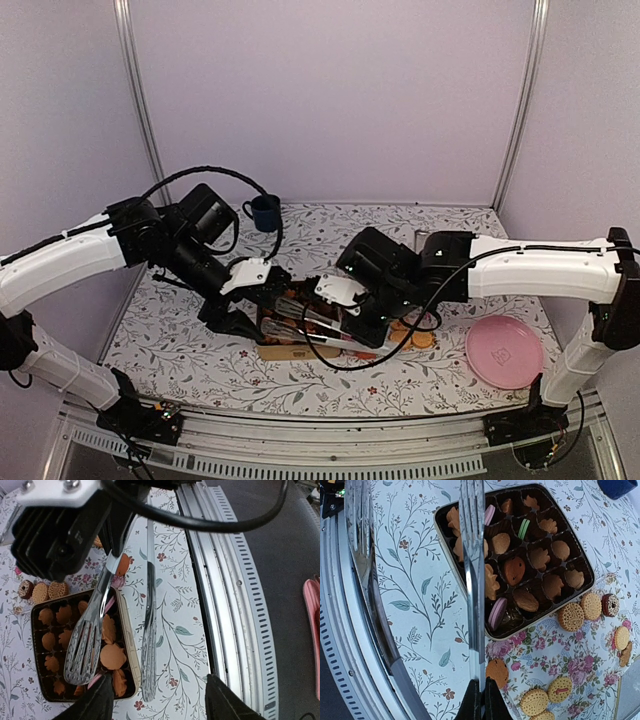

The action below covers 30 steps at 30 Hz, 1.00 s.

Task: Pack the cookies
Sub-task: Pass from the right arm to the left

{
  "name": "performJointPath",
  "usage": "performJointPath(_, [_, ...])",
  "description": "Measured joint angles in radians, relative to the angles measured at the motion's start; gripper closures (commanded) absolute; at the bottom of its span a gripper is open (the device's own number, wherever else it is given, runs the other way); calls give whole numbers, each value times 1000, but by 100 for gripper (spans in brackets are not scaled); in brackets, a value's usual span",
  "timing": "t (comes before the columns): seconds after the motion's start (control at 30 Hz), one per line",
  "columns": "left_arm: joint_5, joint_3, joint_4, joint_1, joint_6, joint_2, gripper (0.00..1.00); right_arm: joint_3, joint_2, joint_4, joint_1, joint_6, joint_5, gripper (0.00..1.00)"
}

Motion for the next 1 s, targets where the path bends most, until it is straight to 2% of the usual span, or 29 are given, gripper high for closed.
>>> performJointPath(0.17, [-59, -7, 53, -1, -20, 8, 38, 44, 2, 10, 0, -11, 0, 100])
performJointPath(0.27, [-97, -7, 86, -1, -32, 14, 42, 59, 5, 13, 0, -21, 0, 100])
performJointPath(0.3, [-103, -7, 92, -1, -34, 17, 45, 61, 6, 13, 0, -22, 0, 100])
performJointPath(0.43, [-114, -7, 97, -2, -31, 32, 72, 70, 22, 12, 0, -30, 0, 100])
performJointPath(0.6, [-96, -7, 79, -3, -26, 43, 99, 72, 35, 13, -3, -30, 1, 100])
performJointPath(0.67, [-86, -7, 71, -5, -22, 44, 100, 77, 39, 11, -4, -30, 2, 100])
performJointPath(0.7, [-79, -7, 61, -5, -27, 44, 100, 83, 42, 10, -5, -33, 5, 97])
performJointPath(0.97, [-8, -7, 79, 19, -77, 50, 100, 132, 47, 50, -59, 3, -27, 1])
performJointPath(1.0, [23, -7, 89, 35, -92, 50, 100, 130, 39, 69, -79, 16, -46, 1])
